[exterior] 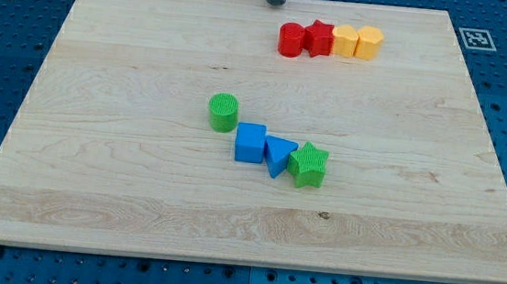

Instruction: Place the red circle diagonally in between the green circle and red star

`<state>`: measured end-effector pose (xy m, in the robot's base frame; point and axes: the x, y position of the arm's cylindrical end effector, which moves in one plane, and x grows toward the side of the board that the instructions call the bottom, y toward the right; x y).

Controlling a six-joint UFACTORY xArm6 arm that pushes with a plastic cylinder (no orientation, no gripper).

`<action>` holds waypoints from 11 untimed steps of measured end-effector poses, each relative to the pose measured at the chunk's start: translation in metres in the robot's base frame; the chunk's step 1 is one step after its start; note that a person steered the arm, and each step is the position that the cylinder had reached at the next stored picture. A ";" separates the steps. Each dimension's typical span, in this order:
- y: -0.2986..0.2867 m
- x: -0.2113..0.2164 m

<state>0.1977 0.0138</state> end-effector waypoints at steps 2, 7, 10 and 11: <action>0.001 0.037; 0.028 0.107; 0.021 0.129; 0.016 0.135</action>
